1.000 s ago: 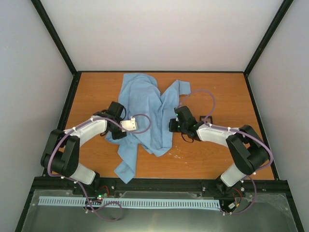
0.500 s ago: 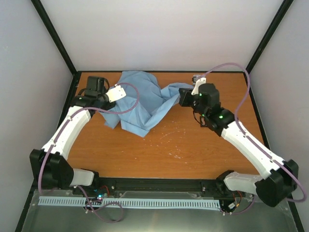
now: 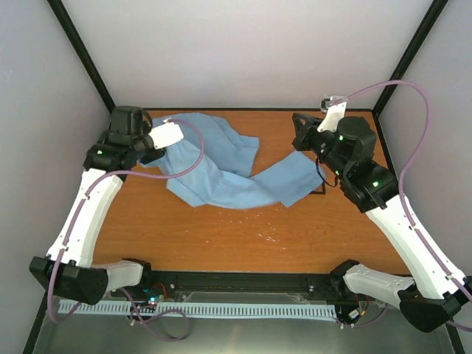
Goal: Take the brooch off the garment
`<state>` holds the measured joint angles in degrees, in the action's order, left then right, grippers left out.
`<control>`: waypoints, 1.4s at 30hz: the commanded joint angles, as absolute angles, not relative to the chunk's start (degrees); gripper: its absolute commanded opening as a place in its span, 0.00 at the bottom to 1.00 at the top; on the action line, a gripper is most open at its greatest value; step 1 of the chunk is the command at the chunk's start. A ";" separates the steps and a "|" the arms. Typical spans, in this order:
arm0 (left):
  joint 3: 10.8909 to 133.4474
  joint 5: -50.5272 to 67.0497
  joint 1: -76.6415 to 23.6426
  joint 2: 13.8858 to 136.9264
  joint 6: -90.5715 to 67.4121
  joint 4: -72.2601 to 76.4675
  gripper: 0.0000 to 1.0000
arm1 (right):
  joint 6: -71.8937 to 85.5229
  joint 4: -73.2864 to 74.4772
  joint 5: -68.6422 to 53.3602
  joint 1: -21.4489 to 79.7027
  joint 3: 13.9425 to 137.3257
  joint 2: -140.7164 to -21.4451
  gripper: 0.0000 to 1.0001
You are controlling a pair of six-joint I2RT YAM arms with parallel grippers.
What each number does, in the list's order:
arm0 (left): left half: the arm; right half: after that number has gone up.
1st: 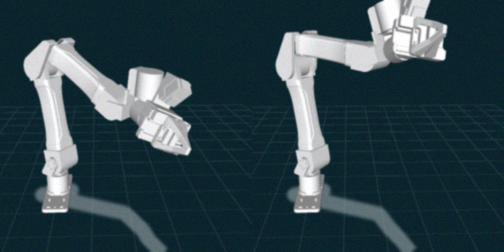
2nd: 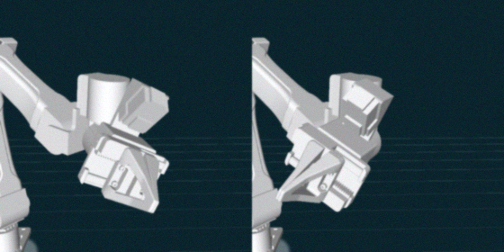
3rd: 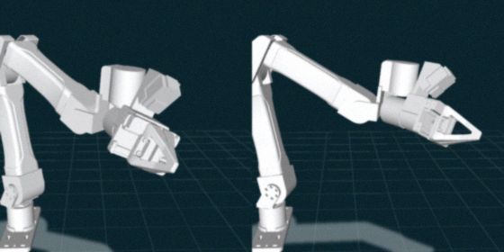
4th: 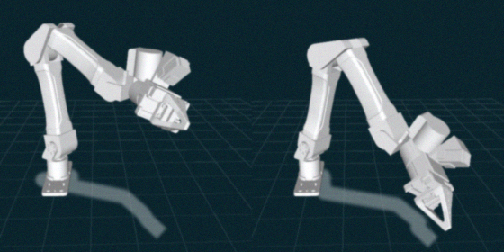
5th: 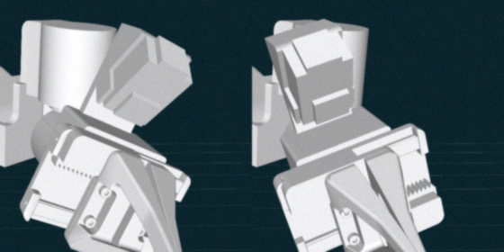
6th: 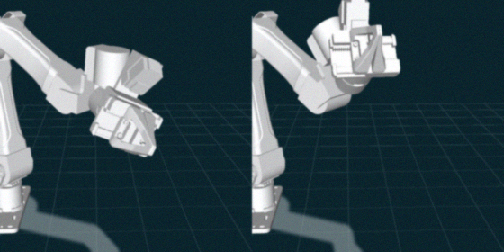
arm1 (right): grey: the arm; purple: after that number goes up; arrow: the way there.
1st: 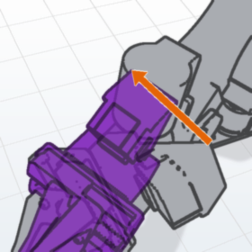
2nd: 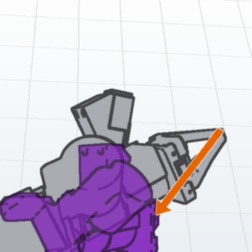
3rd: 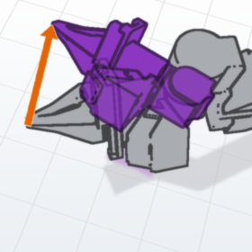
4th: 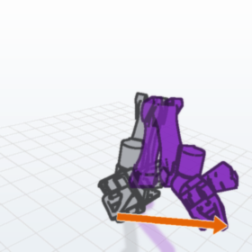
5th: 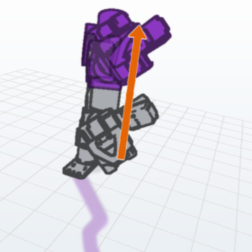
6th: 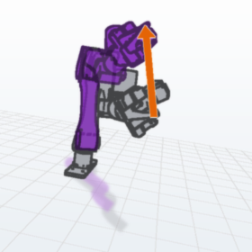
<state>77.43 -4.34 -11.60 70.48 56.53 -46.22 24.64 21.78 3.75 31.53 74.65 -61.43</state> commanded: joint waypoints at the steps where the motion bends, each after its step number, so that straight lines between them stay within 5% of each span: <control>1: 86.67 -1.33 -11.28 68.55 57.58 -51.94 0.01 | 24.40 25.74 5.21 31.55 79.26 -60.24 0.03; 4: 86.68 1.02 -11.25 69.37 55.91 -50.77 0.01 | 18.88 22.36 2.75 31.55 76.53 -61.22 0.03; 8: 83.99 1.05 -11.30 72.42 53.30 -50.12 0.01 | 6.71 8.52 -8.11 34.49 58.61 -59.78 0.49; 11: 84.23 1.15 -11.26 73.95 51.39 -50.09 0.01 | -2.78 1.34 -4.64 42.77 47.11 -61.21 0.70; 17: 88.80 4.37 -11.25 76.43 48.25 -54.25 0.01 | -18.43 -14.71 6.32 55.70 34.66 -67.43 0.89; 21: 90.49 4.84 -11.25 77.37 47.31 -56.07 0.01 | -27.97 -19.31 13.57 62.78 35.92 -75.19 0.92; 35: 93.75 4.67 -11.28 78.55 46.54 -58.90 0.01 | -39.98 -30.97 32.04 70.44 51.73 -105.09 0.85; 37: 94.02 4.82 -11.27 78.54 46.63 -59.05 0.01 | -40.71 -34.29 37.09 70.18 52.78 -107.21 0.73; 42: 94.33 4.62 -11.25 78.65 46.74 -58.68 0.01 | -36.14 -35.65 40.28 67.16 51.32 -102.48 0.04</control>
<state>91.39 3.92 -11.55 78.56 47.83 -58.41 -39.09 -30.79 34.02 69.32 51.59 -107.37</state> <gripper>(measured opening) 0.046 0.281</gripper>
